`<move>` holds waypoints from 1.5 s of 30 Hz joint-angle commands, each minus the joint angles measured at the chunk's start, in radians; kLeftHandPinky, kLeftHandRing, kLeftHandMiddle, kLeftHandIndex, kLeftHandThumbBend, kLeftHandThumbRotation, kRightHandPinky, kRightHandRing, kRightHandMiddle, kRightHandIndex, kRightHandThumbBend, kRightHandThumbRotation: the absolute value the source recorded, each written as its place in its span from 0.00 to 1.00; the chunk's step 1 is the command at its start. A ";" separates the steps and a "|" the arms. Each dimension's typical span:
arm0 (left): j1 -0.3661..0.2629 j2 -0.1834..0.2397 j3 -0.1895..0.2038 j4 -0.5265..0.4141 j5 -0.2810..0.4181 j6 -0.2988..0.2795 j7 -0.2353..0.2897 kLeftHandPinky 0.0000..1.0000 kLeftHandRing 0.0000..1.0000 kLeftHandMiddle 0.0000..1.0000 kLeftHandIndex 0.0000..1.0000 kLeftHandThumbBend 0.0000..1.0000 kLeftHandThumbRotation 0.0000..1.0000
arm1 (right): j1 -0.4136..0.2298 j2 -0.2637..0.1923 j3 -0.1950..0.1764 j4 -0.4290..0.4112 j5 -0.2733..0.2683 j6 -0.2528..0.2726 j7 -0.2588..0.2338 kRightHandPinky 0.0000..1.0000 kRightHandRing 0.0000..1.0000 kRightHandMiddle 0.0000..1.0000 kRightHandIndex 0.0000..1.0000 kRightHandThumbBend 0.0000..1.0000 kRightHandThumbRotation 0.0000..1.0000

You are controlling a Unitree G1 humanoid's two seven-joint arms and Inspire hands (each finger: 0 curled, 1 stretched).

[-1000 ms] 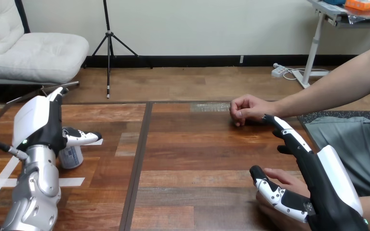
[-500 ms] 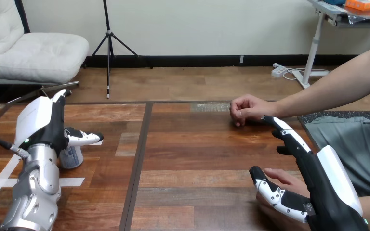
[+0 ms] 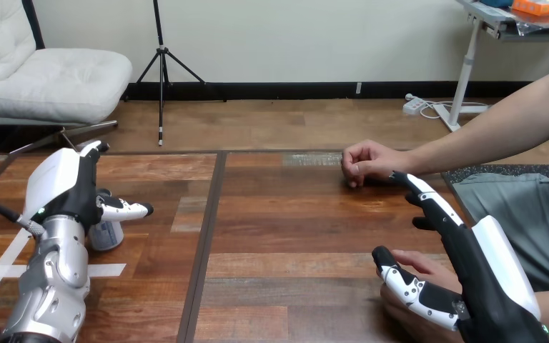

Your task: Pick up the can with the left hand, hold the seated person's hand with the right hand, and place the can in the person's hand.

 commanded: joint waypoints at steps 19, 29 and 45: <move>-0.113 0.025 -0.043 0.061 0.019 0.001 0.031 0.68 0.82 0.86 0.85 0.78 0.13 | -0.018 -0.007 -0.021 -0.056 0.014 0.002 0.019 0.82 0.91 0.94 0.91 0.32 0.00; -0.113 0.030 -0.056 0.069 0.028 0.021 0.041 0.69 0.82 0.86 0.85 0.79 0.13 | -0.016 -0.010 -0.024 -0.055 0.021 -0.002 0.024 0.82 0.92 0.94 0.91 0.32 0.00; -0.106 0.053 -0.094 0.063 0.062 0.057 0.042 0.78 0.88 0.90 0.88 0.77 0.17 | -0.013 -0.008 -0.021 -0.065 0.010 0.008 0.028 0.82 0.92 0.94 0.91 0.32 0.00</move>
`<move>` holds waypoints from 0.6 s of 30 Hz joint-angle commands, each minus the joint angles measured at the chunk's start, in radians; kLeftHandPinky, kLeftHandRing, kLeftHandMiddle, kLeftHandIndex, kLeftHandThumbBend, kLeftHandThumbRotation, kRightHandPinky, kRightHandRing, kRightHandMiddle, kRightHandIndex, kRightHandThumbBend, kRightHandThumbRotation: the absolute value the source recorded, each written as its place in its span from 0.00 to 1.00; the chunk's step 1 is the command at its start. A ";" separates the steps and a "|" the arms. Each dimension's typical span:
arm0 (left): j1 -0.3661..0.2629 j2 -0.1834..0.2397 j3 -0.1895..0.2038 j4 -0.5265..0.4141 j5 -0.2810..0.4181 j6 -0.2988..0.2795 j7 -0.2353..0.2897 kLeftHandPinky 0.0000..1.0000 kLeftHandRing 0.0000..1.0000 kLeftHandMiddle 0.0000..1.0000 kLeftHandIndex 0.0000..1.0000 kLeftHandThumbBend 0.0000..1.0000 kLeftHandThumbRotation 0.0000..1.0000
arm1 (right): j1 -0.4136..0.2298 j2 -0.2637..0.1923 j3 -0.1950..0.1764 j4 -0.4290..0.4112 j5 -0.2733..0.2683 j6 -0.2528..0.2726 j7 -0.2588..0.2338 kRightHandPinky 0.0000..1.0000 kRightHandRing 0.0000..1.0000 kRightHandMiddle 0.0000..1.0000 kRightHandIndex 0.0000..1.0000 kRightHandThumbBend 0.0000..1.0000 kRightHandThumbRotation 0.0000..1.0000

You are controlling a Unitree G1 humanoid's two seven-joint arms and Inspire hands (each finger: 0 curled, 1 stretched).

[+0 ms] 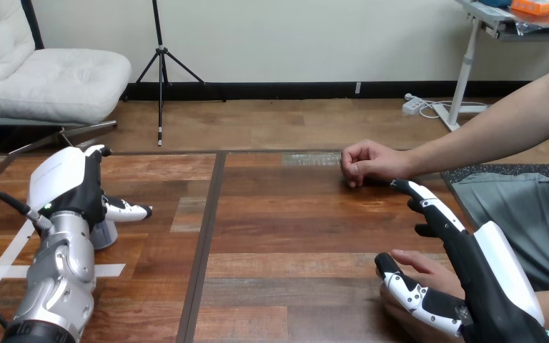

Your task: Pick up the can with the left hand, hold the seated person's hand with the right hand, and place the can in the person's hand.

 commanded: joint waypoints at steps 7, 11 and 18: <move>-0.039 0.050 -0.012 -0.024 0.017 0.001 0.013 0.76 0.88 0.90 0.90 0.76 0.17 | -0.030 -0.003 -0.004 -0.061 0.010 0.005 0.002 0.82 0.92 0.94 0.91 0.32 0.00; -0.024 0.049 0.000 -0.044 0.007 -0.004 0.023 0.76 0.89 0.91 0.92 0.76 0.17 | -0.030 -0.002 -0.003 -0.060 0.014 0.004 0.004 0.82 0.92 0.94 0.90 0.32 0.00; 0.005 0.046 0.015 -0.089 -0.003 -0.011 0.047 0.78 0.90 0.92 0.92 0.77 0.17 | -0.031 -0.007 -0.007 -0.053 0.021 -0.005 0.004 0.82 0.92 0.94 0.90 0.32 0.00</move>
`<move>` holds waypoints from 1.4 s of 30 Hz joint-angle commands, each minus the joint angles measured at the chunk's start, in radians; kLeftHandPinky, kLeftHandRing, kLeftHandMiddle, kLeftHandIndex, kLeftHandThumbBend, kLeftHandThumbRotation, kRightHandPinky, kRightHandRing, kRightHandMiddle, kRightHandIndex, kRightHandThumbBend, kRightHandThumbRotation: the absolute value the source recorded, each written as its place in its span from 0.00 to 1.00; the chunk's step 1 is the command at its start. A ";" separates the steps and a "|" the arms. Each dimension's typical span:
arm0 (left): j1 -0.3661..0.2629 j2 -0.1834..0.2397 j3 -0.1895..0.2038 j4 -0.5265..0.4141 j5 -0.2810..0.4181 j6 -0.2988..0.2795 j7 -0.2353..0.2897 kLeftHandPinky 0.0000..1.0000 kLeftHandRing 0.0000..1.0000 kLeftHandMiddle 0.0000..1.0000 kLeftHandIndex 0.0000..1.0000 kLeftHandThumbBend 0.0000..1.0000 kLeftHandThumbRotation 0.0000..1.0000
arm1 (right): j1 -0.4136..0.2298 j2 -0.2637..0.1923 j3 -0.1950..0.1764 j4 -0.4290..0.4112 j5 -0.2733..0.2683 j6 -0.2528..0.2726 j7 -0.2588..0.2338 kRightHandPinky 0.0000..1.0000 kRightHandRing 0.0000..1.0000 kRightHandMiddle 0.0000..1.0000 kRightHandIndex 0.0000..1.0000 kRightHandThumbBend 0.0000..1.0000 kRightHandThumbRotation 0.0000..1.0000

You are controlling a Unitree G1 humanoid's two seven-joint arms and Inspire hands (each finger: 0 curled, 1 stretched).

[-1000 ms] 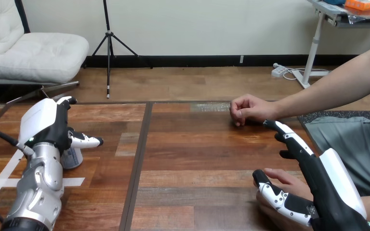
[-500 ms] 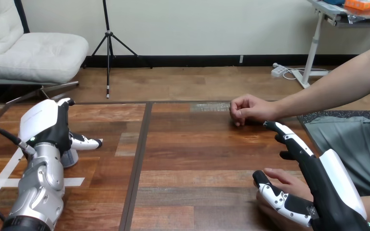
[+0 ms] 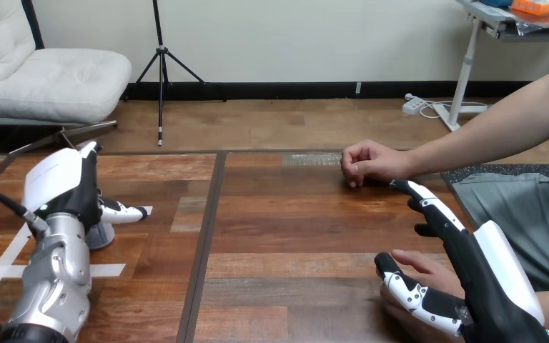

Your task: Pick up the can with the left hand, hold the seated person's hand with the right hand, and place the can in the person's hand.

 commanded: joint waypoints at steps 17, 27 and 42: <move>0.071 0.030 0.055 -0.209 -0.035 -0.044 0.055 0.79 0.89 0.91 0.89 0.78 0.17 | -0.038 -0.013 -0.009 -0.040 0.014 -0.006 0.000 0.83 0.92 0.94 0.90 0.32 0.00; 0.115 0.035 0.062 -0.288 -0.038 -0.060 0.046 0.79 0.90 0.91 0.88 0.79 0.16 | -0.046 -0.012 -0.007 -0.032 0.015 -0.009 -0.001 0.83 0.92 0.94 0.90 0.32 0.00; 0.141 0.027 0.073 -0.373 -0.030 -0.024 0.029 0.77 0.88 0.91 0.88 0.79 0.14 | -0.054 -0.012 -0.005 -0.028 0.011 -0.010 -0.003 0.82 0.92 0.94 0.90 0.32 0.00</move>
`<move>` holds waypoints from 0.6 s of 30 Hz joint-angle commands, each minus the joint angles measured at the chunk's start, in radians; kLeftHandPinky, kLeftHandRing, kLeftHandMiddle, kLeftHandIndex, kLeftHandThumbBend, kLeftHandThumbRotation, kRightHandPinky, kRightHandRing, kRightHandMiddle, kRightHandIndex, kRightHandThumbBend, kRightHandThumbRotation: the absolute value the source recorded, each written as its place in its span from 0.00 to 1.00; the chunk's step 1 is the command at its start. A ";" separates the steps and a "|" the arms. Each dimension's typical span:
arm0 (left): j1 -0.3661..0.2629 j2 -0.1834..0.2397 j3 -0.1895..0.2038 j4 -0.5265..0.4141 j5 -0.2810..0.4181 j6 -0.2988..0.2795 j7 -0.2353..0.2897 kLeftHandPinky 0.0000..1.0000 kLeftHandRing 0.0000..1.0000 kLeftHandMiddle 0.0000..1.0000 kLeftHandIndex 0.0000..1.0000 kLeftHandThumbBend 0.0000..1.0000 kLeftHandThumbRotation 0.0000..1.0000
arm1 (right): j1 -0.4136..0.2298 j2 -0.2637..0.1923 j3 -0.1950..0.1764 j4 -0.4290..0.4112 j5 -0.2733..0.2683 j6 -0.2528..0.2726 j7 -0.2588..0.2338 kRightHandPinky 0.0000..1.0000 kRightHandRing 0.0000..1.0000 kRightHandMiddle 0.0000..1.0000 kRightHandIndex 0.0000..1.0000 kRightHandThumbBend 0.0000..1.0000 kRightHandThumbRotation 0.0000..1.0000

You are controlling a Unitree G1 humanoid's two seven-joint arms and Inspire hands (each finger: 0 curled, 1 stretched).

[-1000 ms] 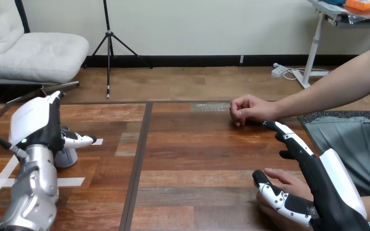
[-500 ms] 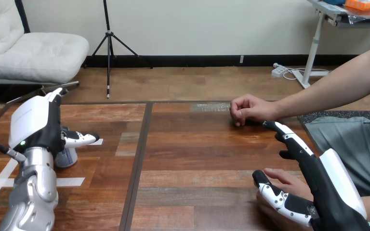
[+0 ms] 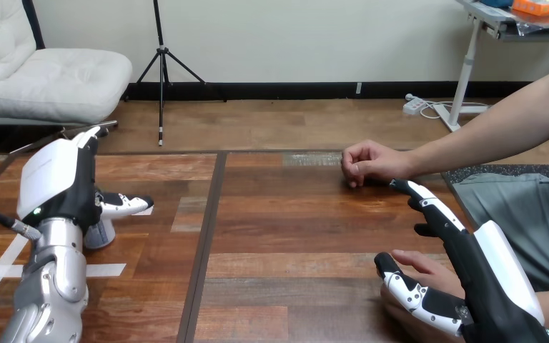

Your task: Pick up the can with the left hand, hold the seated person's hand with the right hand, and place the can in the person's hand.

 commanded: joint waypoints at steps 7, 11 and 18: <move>-0.012 0.017 0.022 -0.096 0.029 0.004 0.041 0.72 0.84 0.90 0.88 0.80 0.16 | -0.056 -0.015 -0.009 -0.028 0.000 -0.011 -0.006 0.83 0.92 0.94 0.90 0.32 0.00; -0.008 0.012 0.026 -0.110 0.037 0.019 0.056 0.69 0.82 0.89 0.88 0.81 0.17 | -0.056 -0.017 -0.012 -0.026 0.002 -0.014 -0.007 0.83 0.92 0.94 0.90 0.32 0.00; -0.007 0.013 0.019 -0.124 0.059 0.064 0.066 0.69 0.83 0.90 0.89 0.82 0.19 | -0.055 -0.019 -0.015 -0.031 0.000 -0.006 -0.004 0.82 0.92 0.94 0.90 0.32 0.00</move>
